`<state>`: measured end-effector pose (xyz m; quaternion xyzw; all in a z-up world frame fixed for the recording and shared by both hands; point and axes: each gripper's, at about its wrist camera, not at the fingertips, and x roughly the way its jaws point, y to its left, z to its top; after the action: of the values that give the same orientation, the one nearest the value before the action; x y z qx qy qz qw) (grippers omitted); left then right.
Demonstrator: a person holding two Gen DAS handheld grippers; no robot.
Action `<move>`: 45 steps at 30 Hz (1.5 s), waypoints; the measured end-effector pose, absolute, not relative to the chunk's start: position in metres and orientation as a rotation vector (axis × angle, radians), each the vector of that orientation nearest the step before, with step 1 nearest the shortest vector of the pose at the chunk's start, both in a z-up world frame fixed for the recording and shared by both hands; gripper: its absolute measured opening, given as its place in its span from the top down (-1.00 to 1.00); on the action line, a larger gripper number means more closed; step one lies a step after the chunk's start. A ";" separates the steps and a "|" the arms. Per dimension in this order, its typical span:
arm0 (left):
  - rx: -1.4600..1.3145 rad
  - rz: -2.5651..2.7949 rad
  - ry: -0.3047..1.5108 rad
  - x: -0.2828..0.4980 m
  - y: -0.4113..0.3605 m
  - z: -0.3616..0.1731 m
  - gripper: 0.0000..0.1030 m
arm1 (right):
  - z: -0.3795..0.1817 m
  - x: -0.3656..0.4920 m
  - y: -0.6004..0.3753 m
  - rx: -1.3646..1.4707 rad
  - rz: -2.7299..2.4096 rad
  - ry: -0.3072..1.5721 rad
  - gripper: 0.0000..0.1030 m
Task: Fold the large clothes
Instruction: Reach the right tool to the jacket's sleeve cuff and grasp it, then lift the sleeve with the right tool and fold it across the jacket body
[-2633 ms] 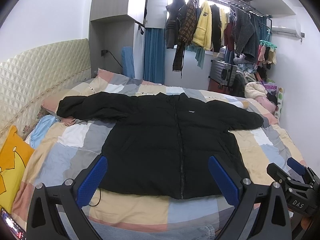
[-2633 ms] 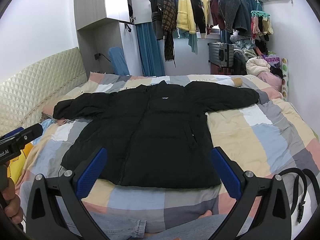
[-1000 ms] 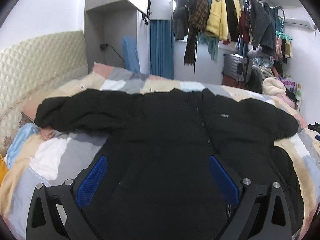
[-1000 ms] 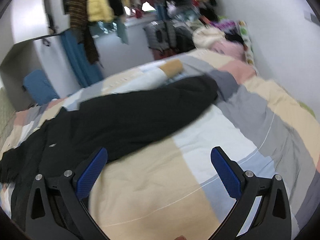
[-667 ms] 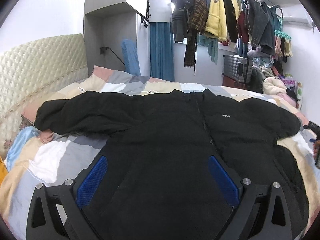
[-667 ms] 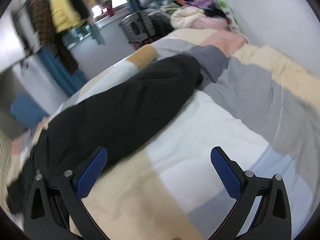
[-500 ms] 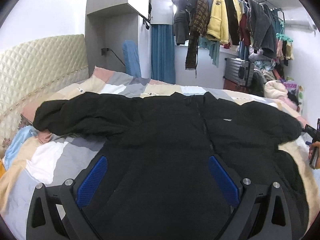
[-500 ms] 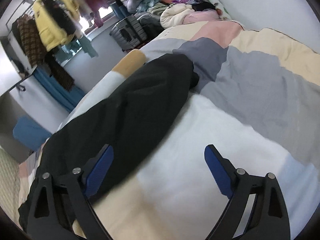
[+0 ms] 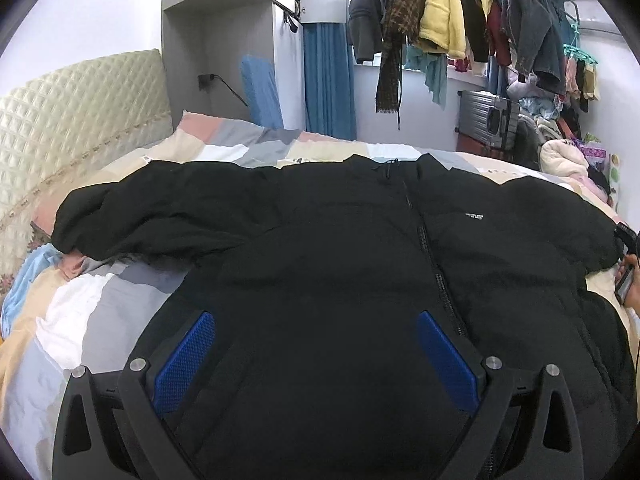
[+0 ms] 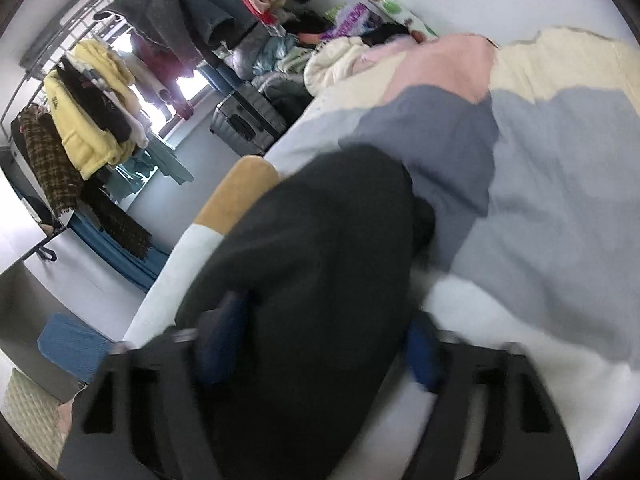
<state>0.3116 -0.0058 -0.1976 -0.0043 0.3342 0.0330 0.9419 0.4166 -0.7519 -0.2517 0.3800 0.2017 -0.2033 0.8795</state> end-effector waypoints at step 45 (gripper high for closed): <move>-0.130 -0.058 0.490 0.176 0.087 -0.091 -0.98 | 0.069 0.347 -0.219 -0.099 0.024 0.265 0.92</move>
<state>0.1764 0.0865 -0.0912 -0.0642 0.2423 -0.0285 0.9677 0.3467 -0.2193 0.0694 -0.0491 0.1319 0.0117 0.9900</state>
